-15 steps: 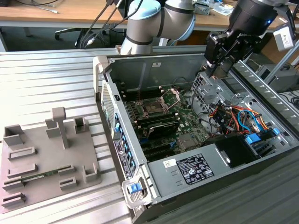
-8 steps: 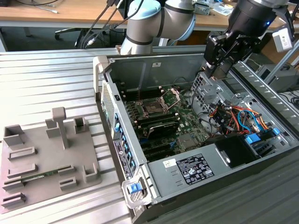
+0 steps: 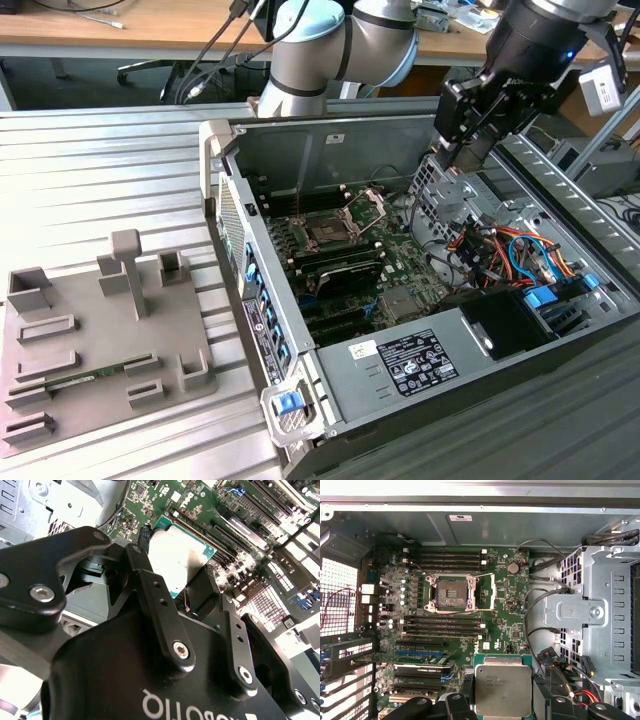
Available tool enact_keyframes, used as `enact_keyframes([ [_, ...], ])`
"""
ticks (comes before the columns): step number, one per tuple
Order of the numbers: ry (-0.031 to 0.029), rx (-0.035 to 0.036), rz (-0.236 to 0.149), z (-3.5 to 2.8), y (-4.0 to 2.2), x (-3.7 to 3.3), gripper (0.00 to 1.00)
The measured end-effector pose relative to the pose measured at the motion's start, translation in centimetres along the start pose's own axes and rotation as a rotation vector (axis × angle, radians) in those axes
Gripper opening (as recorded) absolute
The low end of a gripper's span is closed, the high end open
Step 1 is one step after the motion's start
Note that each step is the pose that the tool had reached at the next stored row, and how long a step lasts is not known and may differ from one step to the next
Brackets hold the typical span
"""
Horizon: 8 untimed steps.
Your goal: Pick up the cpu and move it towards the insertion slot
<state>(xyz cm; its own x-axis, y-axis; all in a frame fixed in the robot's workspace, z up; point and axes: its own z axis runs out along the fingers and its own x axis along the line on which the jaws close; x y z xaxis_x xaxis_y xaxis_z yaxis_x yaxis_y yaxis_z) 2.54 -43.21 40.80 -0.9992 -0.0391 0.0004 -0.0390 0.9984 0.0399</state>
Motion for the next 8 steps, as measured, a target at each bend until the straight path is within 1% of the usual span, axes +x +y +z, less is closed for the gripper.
enact_keyframes([
  [8, 0.0000, 0.0000, 0.000, 0.15, 0.02, 0.03, 0.55],
])
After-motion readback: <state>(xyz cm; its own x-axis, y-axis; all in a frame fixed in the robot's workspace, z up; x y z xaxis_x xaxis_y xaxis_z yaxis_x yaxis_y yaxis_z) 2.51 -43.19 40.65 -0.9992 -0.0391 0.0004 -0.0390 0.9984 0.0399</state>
